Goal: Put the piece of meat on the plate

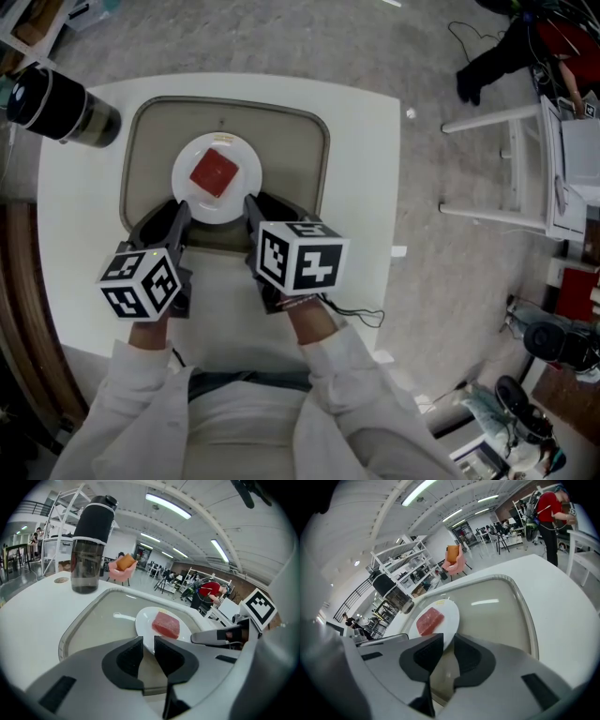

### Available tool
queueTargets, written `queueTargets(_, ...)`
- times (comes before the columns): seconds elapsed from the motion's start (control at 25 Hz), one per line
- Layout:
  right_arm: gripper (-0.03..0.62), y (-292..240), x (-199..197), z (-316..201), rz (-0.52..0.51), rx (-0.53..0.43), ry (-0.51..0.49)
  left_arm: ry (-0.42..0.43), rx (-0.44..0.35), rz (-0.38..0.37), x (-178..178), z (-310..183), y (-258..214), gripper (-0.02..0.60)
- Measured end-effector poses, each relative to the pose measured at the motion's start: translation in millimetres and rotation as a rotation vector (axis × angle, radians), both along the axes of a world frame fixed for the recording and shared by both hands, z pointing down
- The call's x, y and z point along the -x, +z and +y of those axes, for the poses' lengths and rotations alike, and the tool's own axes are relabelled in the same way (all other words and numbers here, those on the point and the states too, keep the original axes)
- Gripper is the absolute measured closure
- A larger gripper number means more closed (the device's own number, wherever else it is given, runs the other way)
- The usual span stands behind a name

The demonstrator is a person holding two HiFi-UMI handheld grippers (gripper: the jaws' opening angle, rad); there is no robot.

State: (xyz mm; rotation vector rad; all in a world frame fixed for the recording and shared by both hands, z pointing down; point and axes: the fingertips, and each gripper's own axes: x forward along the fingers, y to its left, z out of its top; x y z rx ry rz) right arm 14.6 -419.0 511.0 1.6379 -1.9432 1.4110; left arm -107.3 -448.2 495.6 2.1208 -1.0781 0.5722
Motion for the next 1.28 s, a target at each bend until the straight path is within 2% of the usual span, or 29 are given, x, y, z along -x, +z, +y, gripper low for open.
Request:
queueTargets(0.28,0.520,-8,-4,8,0.035,-0.035,0.010,-0.054,0.000,0.097,0,-2,-14,0.514)
queueTargets(0.44,0.520,-22,-3,12,0.034,-0.081,0.010,-0.046,-0.030,0.121,-4,6,-29,0.514)
queueTargets(0.64,0.520,-44,4,24,0.007,-0.152,-0.037,-0.020,-0.039,0.157,-10,30,-43,0.514)
queueTargets(0.92,0.548,-86,10,71,-0.078,-0.283,-0.149,0.019,-0.074,0.265,-25,85,-79,0.518)
queueTargets(1.12,0.569,-119,3,121,-0.141,-0.399,-0.195,0.055,-0.122,0.333,-39,136,-107,0.554)
queueTargets(1.28,0.579,-132,-13,158,-0.115,-0.420,-0.204,0.057,-0.140,0.387,-49,177,-121,0.563)
